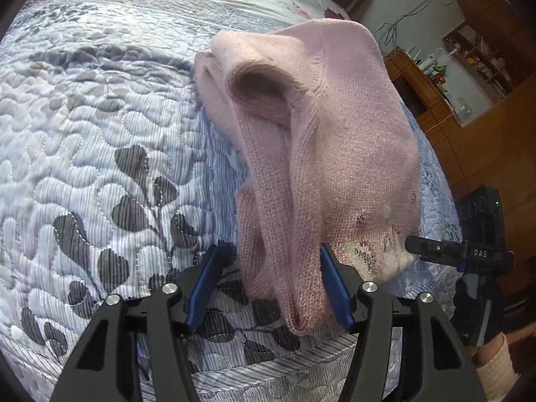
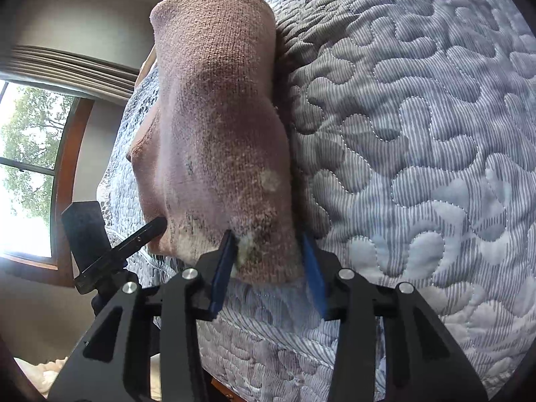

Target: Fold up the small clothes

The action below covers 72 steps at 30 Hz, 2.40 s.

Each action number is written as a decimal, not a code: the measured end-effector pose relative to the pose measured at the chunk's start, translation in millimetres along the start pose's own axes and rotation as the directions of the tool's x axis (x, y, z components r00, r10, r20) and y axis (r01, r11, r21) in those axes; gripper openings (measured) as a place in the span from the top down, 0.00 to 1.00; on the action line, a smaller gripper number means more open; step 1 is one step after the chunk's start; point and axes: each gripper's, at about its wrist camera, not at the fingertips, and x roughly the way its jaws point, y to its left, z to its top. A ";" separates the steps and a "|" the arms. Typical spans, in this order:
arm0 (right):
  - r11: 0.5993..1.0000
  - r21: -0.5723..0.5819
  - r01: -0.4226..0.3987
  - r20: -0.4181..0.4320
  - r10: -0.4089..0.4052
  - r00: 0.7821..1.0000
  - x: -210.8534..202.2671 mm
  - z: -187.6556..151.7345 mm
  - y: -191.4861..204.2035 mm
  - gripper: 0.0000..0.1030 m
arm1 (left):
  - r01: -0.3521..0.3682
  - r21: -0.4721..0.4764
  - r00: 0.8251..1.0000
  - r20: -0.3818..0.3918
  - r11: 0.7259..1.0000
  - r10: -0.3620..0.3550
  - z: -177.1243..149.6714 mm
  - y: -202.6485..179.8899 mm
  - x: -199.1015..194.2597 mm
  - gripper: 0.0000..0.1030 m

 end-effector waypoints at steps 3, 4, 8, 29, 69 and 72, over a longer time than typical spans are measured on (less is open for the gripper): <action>0.998 -0.037 0.056 0.018 -0.056 0.998 -4.0 -2.5 13.1 0.53 | -0.028 0.007 1.000 -0.003 1.000 0.028 -1.3 -5.9 -6.2 0.40; 0.994 -0.055 0.090 0.028 -0.089 0.996 -6.3 -3.7 19.8 0.42 | -0.037 0.010 0.999 -0.005 0.999 0.037 -1.8 -8.6 -9.2 0.41; 0.963 -0.115 0.244 0.062 -0.238 0.969 -12.4 -10.4 49.3 0.14 | -0.106 0.027 0.994 -0.020 0.994 0.107 -6.6 -21.2 -21.0 0.41; 0.780 -0.137 0.611 0.268 -0.565 0.781 -48.3 -74.5 136.3 0.07 | -0.312 0.102 0.950 0.015 0.945 0.312 -48.5 -77.2 -78.9 0.32; 0.722 -0.096 0.685 0.300 -0.635 0.712 -57.5 -83.2 145.6 0.05 | -0.389 0.141 0.921 0.081 0.910 0.381 -54.2 -103.4 -101.2 0.31; 0.724 -0.086 0.685 0.295 -0.638 0.711 -57.8 -82.6 142.7 0.05 | -0.392 0.141 0.920 0.082 0.909 0.384 -54.4 -102.9 -100.8 0.31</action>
